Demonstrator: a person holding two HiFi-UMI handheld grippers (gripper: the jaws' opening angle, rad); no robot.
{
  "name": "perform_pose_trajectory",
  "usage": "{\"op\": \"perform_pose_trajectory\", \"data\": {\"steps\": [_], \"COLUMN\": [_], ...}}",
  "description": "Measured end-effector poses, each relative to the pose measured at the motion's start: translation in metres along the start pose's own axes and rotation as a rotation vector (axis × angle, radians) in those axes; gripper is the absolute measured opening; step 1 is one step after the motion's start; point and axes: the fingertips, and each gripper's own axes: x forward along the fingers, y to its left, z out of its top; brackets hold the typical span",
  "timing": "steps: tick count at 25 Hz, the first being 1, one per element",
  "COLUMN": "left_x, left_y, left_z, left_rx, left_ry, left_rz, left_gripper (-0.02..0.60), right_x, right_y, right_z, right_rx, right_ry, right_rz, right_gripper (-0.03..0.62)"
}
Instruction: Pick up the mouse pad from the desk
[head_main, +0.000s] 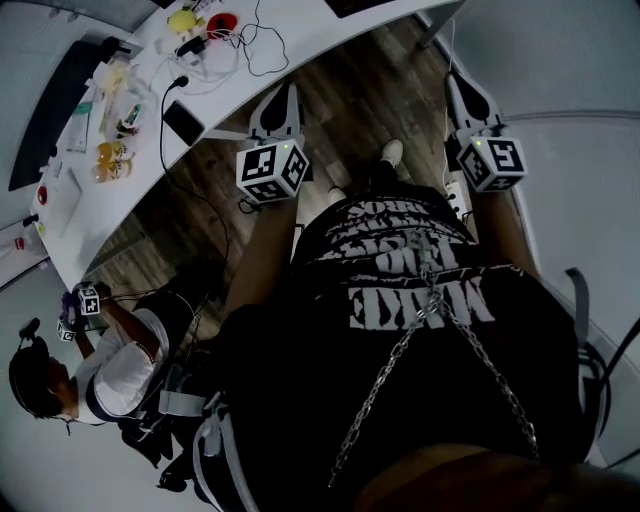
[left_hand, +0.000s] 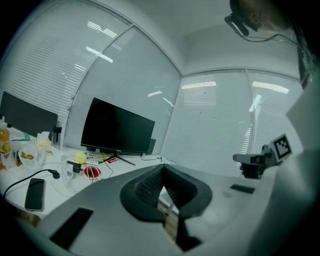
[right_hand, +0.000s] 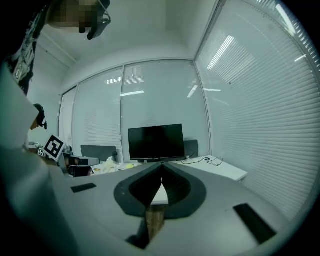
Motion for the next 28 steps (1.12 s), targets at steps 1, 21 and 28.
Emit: {"op": "perform_pose_trajectory", "data": {"steps": [1,21,28], "left_x": [0.008,0.124,0.15], "left_y": [-0.002,-0.047,-0.073], "left_z": [-0.001,0.009,0.025], "left_rx": [-0.002,-0.004,0.021], "left_ry": [0.001,0.029,0.001], "left_rz": [0.0,-0.014,0.003], "left_gripper": [0.008,0.008,0.008], "right_x": [0.005,0.047,0.058], "right_y": [-0.008,-0.107,-0.138], "right_z": [0.001,0.026,0.038], "right_rx": [-0.003,0.001,0.004], "right_ry": [-0.001,0.013,-0.01], "right_rz": [0.001,0.021,0.068], "right_gripper": [0.002,0.002,0.002]}}
